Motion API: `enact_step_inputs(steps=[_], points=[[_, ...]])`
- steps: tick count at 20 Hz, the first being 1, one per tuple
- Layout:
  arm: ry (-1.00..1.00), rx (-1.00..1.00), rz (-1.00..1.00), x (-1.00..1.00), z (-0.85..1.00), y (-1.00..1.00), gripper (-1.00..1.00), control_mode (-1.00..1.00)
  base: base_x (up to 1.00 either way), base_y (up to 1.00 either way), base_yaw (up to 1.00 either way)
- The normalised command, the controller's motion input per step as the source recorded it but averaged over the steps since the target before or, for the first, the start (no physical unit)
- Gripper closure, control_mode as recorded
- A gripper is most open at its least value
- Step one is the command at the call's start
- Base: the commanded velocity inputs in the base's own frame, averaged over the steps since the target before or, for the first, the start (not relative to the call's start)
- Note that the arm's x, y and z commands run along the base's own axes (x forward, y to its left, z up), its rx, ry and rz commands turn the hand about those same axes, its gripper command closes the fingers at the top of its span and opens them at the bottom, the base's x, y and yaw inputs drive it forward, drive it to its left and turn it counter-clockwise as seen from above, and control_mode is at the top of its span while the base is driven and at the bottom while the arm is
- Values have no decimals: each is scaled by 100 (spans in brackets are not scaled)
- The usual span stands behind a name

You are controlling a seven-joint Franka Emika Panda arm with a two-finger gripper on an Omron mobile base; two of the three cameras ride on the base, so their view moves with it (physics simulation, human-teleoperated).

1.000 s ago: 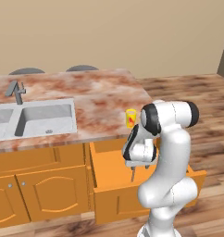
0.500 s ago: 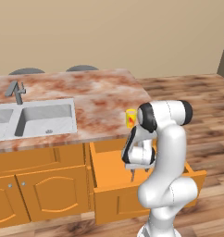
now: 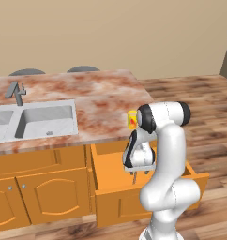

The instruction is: Pick up the straw from the left drawer and put it inside the smoothie cup.

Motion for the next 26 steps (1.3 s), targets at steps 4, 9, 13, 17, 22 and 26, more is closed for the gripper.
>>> enact_step_inputs(steps=[4,9,13,17,22,26], points=[[0,0,-2,22,-4,9,-100,-100,0,0,0],[0,0,-3,16,-12,1,-100,-100,0,0,0],[0,0,-4,11,-17,0,-100,-100,0,0,0],[0,0,-4,13,-19,0,-100,-100,0,0,0],[0,0,-4,15,-21,0,-100,-100,0,0,0],[0,0,-3,14,-23,0,-100,-100,0,0,0]])
